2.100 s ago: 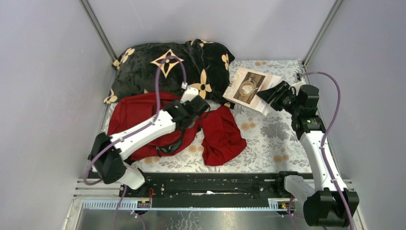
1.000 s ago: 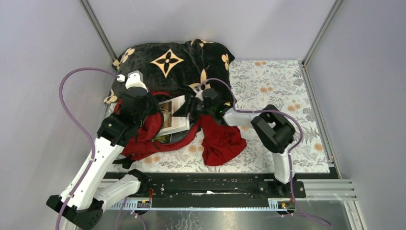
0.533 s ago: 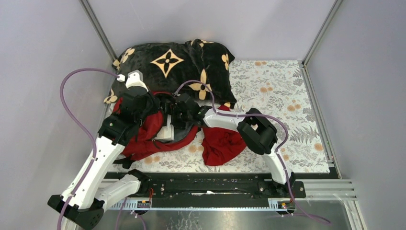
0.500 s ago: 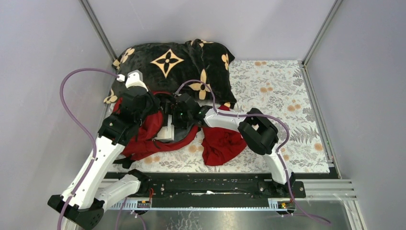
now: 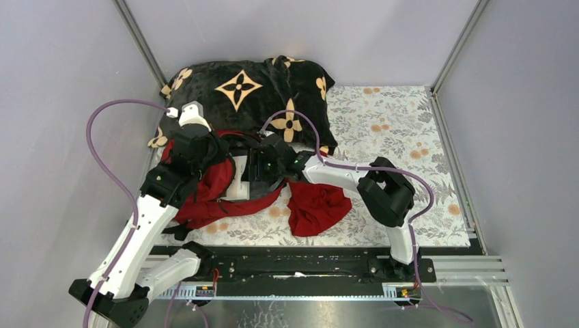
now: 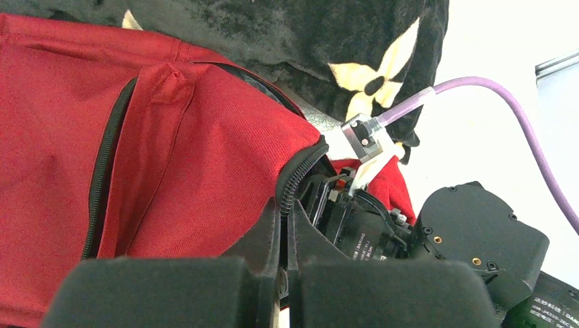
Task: Pack the student bag
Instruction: Place the book in the student bag.
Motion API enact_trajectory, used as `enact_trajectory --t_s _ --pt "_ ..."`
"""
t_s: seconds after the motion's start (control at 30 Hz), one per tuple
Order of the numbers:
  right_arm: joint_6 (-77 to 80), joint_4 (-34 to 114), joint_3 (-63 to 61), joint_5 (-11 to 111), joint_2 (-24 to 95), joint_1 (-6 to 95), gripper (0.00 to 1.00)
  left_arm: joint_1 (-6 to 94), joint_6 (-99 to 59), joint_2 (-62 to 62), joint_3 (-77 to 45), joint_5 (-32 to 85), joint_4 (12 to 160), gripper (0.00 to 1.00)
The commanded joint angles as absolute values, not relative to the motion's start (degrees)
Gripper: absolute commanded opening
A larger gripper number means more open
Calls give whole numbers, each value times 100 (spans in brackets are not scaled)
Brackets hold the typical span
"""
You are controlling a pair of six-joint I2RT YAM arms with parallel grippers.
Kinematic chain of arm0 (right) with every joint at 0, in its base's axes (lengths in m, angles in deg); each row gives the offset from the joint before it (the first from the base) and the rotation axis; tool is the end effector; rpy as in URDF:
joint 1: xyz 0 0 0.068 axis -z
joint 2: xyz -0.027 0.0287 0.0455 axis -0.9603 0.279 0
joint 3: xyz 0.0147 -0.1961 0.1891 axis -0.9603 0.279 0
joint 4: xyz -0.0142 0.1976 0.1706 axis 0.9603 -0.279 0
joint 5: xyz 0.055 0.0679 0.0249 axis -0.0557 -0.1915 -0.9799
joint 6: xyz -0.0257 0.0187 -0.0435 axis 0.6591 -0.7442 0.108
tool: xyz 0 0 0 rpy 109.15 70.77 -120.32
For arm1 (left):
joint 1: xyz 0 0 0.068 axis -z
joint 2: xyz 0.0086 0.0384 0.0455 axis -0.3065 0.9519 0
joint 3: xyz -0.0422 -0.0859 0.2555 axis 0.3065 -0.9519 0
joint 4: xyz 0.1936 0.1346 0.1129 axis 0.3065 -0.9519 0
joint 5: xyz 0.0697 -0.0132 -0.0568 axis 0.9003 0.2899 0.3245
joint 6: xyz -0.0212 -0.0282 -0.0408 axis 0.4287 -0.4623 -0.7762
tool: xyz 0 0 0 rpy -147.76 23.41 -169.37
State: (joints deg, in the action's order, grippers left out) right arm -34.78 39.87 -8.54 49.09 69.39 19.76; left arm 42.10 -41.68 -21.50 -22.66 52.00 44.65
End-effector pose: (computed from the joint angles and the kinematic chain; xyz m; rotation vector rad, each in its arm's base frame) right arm 0.2682 0.3783 0.2147 -0.3116 2.3374 1.0813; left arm 0.1756 -0.0677 0.3852 -0.3513 2.0142 -0.3281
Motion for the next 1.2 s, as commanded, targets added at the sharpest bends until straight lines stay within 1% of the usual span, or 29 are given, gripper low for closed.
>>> enact_trajectory --t_s 0.0,0.1,0.17,0.23,0.3,0.33,0.37,0.4,0.43,0.47,0.53,0.63,0.87,0.97,1.0,1.07,1.1,1.17 --pt "-3580 4652 -803 4649 7041 1990 61 4158 -4244 -2268 -2325 5099 5098 0" --pt "-3705 4946 -929 4361 7238 1923 47 4158 -4255 -2279 -2355 5053 5102 0" --pt "-3687 5045 -1172 4057 7431 1844 40 4153 -4272 -2278 -2379 5010 5110 0" --pt "-3633 4932 -1614 3702 7693 1758 37 4155 -4269 -2248 -2391 4987 5123 0" --pt "-3620 4933 -1773 3592 7725 1728 37 4154 -4233 -2227 -2392 4965 5132 0" --pt "-3569 4948 -1694 3702 7589 1735 40 4150 -4228 -2221 -2391 4970 5131 0" --pt "-3457 4896 -1567 3929 7411 1749 49 4149 -4239 -2214 -2398 4997 5110 0" --pt "-3314 4791 -1413 4153 7126 1753 67 4149 -4241 -2195 -2409 5020 5092 0" --pt "-3177 4649 -1331 4413 6916 1763 75 4147 -4265 -2185 -2416 5037 5092 0" --pt "-3057 4523 -1244 4618 6733 1778 80 4149 -4268 -2176 -2444 5043 5096 0" --pt "-2861 4273 -1042 5005 6316 1809 86 4149 -4286 -2137 -2476 5073 5119 0" --pt "-2703 4164 -561 5604 5651 1868 91 4141 -4270 -2040 -2504 5073 5121 0" --pt "-2683 4295 1196 7344 3720 1956 93 4114 -3987 -1803 -2412 5081 5045 0" --pt "-2635 4094 1806 7257 3105 2316 92 4122 -3877 -1624 -2482 4930 5044 0" --pt "-2660 3858 1947 7164 2969 2462 90 4127 -3820 -1510 -2538 4762 5088 7" --pt "-2742 3586 2288 7072 2730 2751 88 4225 -3741 -1205 -2595 4510 5052 30" --pt "-2804 3531 2464 7007 2608 2894 86 4414 -3705 -1039 -2578 4585 4966 41" --pt "-2952 3516 2816 6825 2358 3228 84 4899 -3700 -794 -2457 5110 4808 70"
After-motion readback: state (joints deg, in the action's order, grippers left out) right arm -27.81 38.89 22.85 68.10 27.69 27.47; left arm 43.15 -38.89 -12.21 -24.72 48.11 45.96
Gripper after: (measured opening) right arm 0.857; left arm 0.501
